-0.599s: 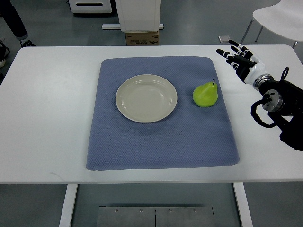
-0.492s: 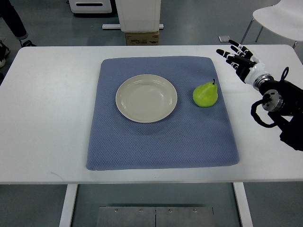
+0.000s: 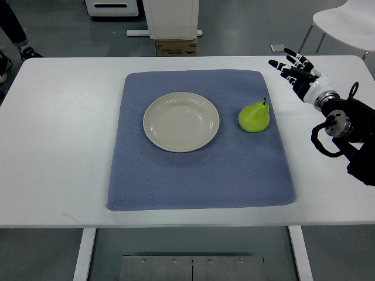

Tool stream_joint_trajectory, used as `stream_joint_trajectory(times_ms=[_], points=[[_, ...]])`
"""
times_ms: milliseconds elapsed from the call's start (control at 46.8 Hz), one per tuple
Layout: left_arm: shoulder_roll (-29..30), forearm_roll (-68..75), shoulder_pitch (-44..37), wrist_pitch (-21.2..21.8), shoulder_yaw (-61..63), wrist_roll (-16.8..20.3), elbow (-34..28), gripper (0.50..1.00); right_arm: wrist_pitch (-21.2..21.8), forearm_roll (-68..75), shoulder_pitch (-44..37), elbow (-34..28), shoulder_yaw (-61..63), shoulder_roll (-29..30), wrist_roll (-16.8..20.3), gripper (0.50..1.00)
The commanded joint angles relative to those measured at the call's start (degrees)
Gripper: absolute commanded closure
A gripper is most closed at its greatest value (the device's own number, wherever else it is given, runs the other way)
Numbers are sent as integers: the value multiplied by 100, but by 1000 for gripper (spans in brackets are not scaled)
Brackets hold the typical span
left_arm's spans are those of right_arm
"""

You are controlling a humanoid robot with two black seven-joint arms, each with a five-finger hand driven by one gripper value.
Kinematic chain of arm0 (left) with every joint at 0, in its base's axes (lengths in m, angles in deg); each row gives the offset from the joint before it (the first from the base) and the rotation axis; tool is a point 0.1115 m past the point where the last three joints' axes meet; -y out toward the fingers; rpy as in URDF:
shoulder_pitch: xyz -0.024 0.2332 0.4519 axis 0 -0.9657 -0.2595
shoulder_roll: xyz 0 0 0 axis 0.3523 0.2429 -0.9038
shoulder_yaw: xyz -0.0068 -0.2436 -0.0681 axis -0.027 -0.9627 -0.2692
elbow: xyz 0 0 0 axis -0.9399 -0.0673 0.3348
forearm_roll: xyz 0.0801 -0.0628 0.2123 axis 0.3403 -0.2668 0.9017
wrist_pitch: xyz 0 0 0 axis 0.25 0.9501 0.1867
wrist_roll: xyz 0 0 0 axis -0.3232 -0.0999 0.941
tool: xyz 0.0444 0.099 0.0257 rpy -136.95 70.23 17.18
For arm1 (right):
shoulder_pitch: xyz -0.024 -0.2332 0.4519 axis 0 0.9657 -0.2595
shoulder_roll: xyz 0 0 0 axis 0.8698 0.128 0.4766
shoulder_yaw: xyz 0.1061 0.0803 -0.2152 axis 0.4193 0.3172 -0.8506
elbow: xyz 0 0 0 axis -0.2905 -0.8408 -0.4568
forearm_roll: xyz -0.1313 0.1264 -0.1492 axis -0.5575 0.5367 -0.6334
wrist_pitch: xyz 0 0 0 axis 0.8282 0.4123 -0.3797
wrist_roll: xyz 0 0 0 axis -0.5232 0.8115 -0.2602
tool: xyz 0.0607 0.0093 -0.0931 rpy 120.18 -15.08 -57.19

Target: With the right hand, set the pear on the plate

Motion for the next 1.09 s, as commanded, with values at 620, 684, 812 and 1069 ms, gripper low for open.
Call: stream_joint_trajectory(times_ms=[620,684,812,1069], points=[[0,0,1,2,0,0,0,500,-70,-8,29,116,-15,40,-1072,500],[0,0,1,2,0,0,0,500,-53,-8,38,116,-41,40,-1072,500],[0,0,1,2,0,0,0,500,0,-17,29,89,-50,31,-1089,500],[0,-8,1,2,0,0,0,500,307,-122,-85,10,-120,5,-1081,500]])
